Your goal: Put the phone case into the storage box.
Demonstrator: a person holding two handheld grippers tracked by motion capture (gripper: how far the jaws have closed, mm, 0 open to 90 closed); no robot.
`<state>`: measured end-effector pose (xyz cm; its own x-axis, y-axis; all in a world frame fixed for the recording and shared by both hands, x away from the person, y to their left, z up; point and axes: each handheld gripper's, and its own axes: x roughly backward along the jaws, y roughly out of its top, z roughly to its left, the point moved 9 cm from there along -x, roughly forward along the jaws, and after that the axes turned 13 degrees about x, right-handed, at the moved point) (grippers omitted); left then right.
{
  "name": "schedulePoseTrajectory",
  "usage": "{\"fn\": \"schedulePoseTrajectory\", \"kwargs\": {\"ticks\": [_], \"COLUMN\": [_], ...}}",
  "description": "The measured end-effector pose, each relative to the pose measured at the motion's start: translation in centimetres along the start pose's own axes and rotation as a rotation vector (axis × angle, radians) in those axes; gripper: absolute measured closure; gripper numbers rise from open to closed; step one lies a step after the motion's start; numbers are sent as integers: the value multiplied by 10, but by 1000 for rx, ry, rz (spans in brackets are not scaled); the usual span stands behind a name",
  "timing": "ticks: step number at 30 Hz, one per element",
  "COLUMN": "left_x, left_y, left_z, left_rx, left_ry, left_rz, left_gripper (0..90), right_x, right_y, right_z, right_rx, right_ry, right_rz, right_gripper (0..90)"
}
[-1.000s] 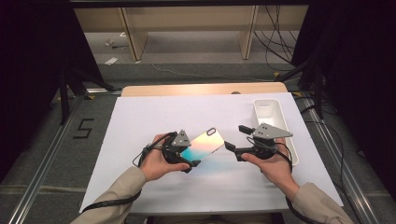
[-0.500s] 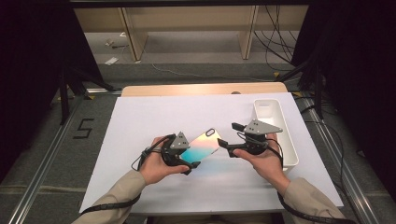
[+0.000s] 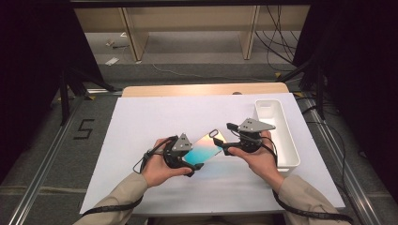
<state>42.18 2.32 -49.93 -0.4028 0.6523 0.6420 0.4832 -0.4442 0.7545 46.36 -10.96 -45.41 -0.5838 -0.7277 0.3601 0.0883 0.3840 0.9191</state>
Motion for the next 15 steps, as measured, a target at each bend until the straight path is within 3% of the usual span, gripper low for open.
{"fn": "schedulePoseTrajectory", "kwargs": {"ticks": [15], "left_x": [1], "left_y": [2], "left_z": [-1], "left_rx": [-3], "left_ry": [3], "left_rz": [-10], "left_gripper": [169], "right_x": [-21], "right_y": [-1], "right_z": [8], "right_rx": [-47], "right_ry": [41], "right_rz": [20], "right_gripper": [256]}}
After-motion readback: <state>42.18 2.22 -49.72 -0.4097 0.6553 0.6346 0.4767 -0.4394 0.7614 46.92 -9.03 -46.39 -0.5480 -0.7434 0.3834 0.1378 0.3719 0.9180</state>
